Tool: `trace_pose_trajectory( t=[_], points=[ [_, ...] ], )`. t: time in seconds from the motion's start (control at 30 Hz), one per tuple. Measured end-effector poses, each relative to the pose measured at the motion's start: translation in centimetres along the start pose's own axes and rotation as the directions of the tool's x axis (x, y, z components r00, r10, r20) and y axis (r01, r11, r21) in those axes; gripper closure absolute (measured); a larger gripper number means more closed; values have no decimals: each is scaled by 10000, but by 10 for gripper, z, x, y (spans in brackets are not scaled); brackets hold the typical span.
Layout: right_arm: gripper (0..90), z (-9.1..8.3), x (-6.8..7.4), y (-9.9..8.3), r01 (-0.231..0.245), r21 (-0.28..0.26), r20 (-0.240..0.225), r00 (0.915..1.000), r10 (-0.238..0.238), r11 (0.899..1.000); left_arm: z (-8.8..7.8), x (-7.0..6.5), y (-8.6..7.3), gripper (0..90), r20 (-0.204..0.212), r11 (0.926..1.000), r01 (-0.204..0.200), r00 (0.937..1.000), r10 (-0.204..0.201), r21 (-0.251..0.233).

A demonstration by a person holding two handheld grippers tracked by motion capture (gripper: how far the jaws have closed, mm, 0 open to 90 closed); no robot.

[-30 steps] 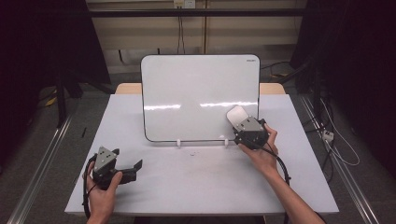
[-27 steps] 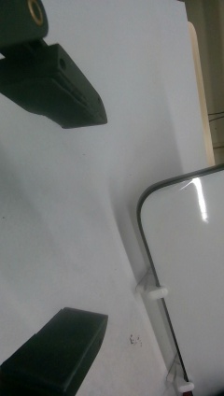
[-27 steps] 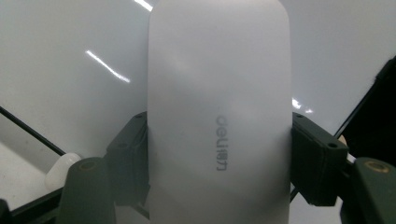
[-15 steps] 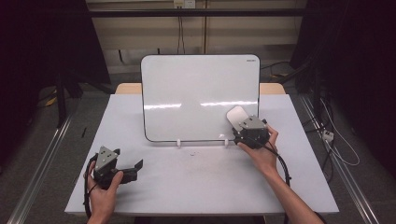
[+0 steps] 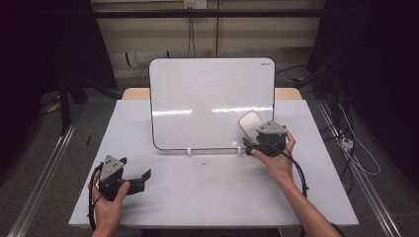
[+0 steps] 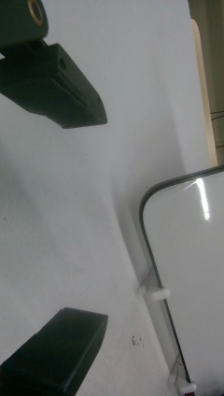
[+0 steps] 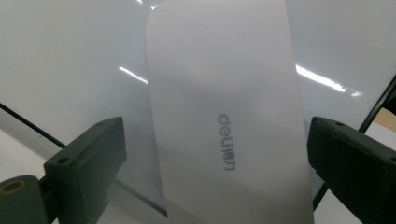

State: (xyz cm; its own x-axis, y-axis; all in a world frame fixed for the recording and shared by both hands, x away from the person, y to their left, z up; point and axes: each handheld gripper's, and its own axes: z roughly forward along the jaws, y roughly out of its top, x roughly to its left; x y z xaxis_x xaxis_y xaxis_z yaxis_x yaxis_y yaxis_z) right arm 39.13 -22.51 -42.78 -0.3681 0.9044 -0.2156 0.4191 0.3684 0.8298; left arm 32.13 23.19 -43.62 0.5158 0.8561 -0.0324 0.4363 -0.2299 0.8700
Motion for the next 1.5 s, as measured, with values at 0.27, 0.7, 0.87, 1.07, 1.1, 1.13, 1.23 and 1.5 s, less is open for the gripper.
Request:
trace_pose_trajectory(
  t=[0.27,0.7,0.87,1.07,1.1,1.13,1.23,1.5],
  points=[
    [66,-8,-7,3,-619,-277,-306,9977,611,9977,1,2,-1,51,29,10000,72,10000,-72,-30],
    [56,-26,-12,-6,-1166,-57,-971,9886,1155,9932,4,1,1,51,125,9999,97,9999,-96,-53],
    [53,-36,-14,-15,-1186,-127,-768,9901,1173,9929,3,3,2,51,123,9996,212,9997,-210,-196],
    [55,-51,-21,-26,-1541,-437,-594,9867,1514,9871,2,1,3,51,44,9994,216,9998,-215,-275],
    [56,-54,-22,-28,-1598,-534,-584,9859,1567,9857,2,1,3,52,40,9994,218,9998,-217,-260],
    [54,-57,-22,-30,-1565,-523,-553,9866,1536,9863,2,0,3,51,30,9994,222,9998,-221,-284],
    [56,-63,-24,-38,-1722,-557,-548,9841,1692,9835,1,-1,4,52,-10,9992,204,9998,-204,-333],
    [55,-75,-28,-56,-2093,-524,-413,9774,2073,9764,-2,-1,5,51,7,9991,55,10000,-55,-432]
  ],
)
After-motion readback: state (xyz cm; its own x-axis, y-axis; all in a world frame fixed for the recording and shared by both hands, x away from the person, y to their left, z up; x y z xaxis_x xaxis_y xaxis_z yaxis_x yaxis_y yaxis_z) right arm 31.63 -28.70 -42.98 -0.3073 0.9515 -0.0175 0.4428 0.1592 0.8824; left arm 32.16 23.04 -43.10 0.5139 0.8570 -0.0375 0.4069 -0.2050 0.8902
